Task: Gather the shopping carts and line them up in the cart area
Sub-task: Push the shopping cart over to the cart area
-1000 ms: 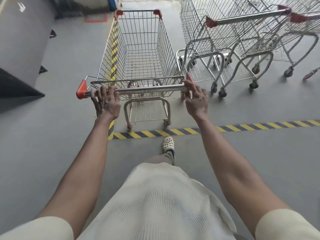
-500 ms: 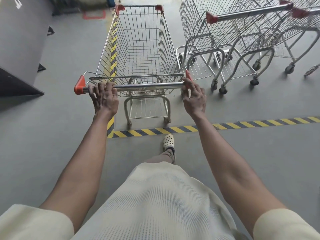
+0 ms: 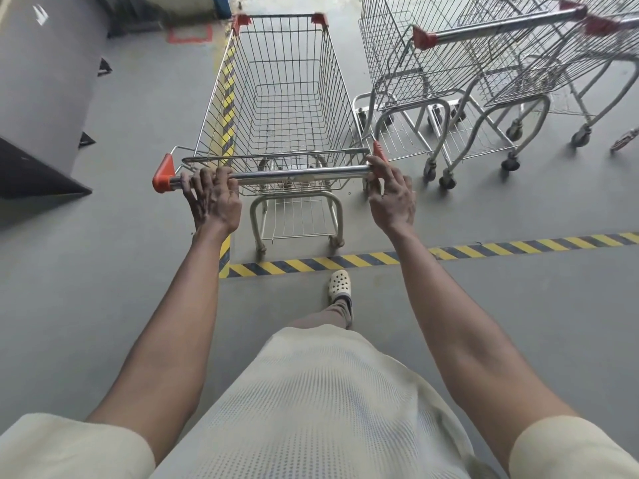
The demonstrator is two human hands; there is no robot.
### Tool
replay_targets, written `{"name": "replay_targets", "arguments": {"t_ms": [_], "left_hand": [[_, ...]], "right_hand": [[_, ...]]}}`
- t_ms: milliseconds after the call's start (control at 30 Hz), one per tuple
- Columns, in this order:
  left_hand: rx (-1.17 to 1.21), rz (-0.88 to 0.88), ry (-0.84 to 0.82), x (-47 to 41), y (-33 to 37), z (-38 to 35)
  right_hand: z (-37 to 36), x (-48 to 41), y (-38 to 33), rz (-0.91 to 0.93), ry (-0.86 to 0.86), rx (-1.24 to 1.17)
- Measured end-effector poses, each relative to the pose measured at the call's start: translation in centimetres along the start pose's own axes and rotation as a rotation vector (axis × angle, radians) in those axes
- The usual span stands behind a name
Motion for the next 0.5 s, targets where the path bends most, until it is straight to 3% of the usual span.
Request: {"name": "replay_targets", "arguments": {"t_ms": [200, 300, 400, 500], "left_hand": [[0.022, 0.033, -0.023, -0.5, -0.1, 0.0], [0.096, 0.065, -0.041, -1.0, 0.9, 0.4], [0.118, -0.028, -0.017, -0.2, 3.5, 0.4], [0.124, -0.08, -0.018, 0.6, 5.3, -0.5]], "right_hand": [[-0.2, 0.1, -0.1, -0.025, -0.01, -0.021], [0.5, 0.5, -0.5, 0.02, 0.022, -0.15], [0.7, 1.2, 0.9, -0.02, 0.093, -0.287], [0.0, 1.3, 3.2, -0.1, 0.071, -0.26]]}}
Point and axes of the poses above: each hand's wrist, its own x-axis away from the middle knuckle, its own z-axis out of the back of the hand, y = z × x, the point moved 6 cm from there along -x, towards the middle knuckle, and after that the axes turned 1 degree about -x, right-handed, at the moved point
